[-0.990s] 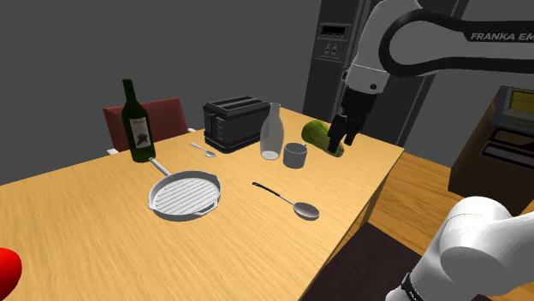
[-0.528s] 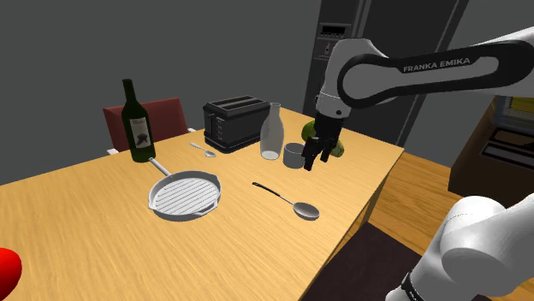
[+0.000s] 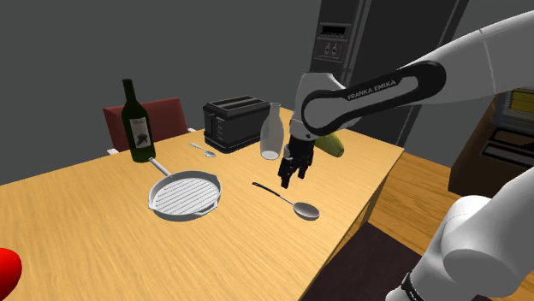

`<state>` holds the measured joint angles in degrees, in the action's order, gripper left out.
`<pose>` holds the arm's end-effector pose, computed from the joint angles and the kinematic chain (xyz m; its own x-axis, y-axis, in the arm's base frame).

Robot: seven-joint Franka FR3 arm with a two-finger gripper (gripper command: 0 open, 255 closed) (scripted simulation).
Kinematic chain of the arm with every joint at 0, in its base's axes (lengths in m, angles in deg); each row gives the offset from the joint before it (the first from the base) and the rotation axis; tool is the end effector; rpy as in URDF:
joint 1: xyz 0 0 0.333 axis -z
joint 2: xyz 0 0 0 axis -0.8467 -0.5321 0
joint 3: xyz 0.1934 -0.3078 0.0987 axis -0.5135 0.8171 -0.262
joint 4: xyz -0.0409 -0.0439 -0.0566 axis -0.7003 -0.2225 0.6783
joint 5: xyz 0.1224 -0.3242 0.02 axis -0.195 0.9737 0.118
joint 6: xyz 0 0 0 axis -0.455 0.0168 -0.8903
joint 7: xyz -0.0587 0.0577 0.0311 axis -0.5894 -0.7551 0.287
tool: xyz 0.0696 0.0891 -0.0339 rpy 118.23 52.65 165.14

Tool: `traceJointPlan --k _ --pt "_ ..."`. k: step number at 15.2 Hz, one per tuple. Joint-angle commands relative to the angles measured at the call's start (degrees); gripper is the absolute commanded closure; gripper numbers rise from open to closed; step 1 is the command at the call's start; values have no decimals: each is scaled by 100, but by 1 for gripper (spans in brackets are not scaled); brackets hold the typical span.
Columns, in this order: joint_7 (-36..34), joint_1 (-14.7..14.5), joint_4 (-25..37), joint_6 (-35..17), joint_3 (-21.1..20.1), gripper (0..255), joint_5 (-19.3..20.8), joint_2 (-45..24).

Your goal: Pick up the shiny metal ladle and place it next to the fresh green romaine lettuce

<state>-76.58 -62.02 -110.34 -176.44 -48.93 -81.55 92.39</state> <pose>0.3745 0.0654 0.4842 0.9962 0.0858 -0.0115 0.0842 -0.9914 -0.0998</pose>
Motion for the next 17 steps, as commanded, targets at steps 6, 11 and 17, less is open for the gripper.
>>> traceJointPlan --k 6,11,17 --pt "59 -76 17 -780 -81 0 -92 -876" --pt "71 -95 -101 -1080 -102 0 -120 -1056" --pt "71 -95 -100 -1079 -102 0 -120 -1057"
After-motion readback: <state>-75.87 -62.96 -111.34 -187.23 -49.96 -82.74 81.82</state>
